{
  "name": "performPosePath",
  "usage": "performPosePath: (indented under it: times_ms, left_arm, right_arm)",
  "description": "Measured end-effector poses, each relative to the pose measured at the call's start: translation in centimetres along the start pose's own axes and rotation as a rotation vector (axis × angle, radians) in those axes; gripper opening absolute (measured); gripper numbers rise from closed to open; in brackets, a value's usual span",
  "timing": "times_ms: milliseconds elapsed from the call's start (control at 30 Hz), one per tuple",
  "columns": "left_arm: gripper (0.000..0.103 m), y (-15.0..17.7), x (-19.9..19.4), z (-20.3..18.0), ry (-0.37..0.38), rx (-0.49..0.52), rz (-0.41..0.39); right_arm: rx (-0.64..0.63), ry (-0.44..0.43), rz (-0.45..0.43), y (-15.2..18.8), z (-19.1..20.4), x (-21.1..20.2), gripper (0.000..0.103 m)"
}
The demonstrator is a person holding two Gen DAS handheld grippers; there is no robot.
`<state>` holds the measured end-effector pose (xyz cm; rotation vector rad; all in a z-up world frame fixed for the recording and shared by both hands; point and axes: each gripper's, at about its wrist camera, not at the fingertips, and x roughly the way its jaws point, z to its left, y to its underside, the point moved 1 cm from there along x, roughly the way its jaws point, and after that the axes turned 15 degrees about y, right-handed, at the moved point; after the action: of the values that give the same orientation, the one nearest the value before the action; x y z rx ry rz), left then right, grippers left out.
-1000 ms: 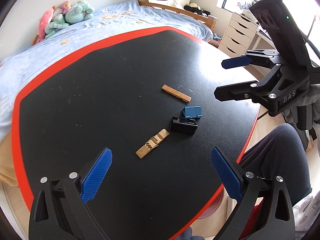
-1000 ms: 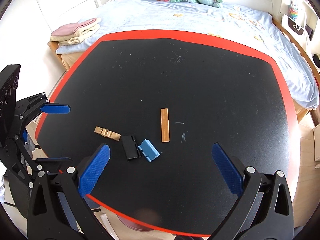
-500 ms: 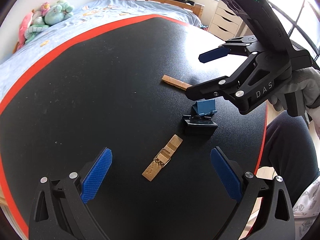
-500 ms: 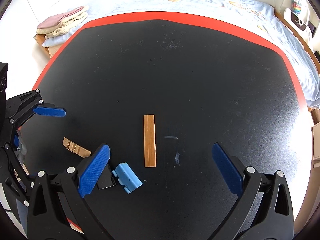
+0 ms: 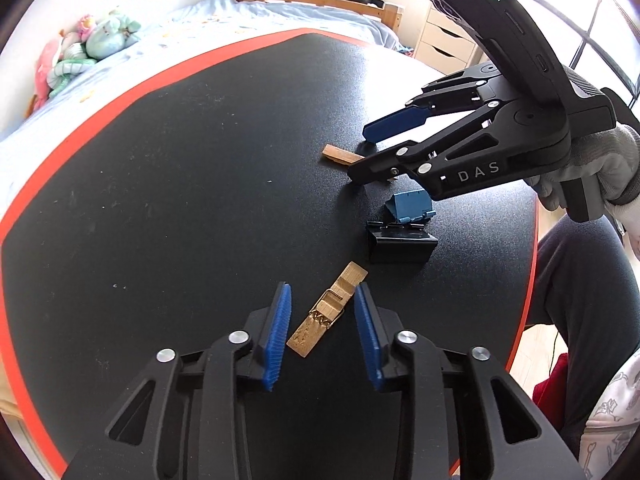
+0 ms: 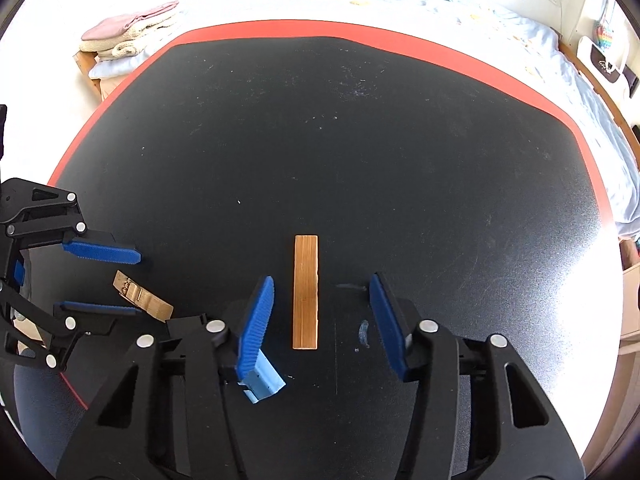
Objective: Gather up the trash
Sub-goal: 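Grasp the wooden clothespin with the left gripper while the right gripper grasps the wooden stick, then carry the clothespin and stick over the pink wastebasket and release both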
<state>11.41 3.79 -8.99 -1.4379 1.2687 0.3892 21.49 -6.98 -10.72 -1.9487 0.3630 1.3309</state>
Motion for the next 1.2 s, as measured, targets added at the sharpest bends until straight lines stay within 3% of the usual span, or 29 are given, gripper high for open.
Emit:
performPosePath:
  times_ms: [133, 200, 800, 1200]
  left_arm:
    - [0.019, 0.5, -0.1, 0.2, 0.006, -0.009, 0.004]
    - [0.015, 0.6, -0.1, 0.1, 0.002, -0.019, 0.003]
    - [0.014, 1.1, -0.9, 0.0, -0.046, -0.155, -0.071]
    - [0.014, 1.5, -4.2, -3.6, -0.096, -0.179, -0.136]
  right_arm:
    - [-0.001, -0.006, -0.003, 0.2, -0.2, -0.2, 0.018]
    - [-0.001, -0.01, -0.004, 0.3, -0.2, -0.3, 0.011]
    - [0.033, -0.016, -0.04, 1.0, -0.9, -2.5, 0.011]
    - [0.039, -0.039, -0.102, 3.9, -1.4, -8.2, 0.011]
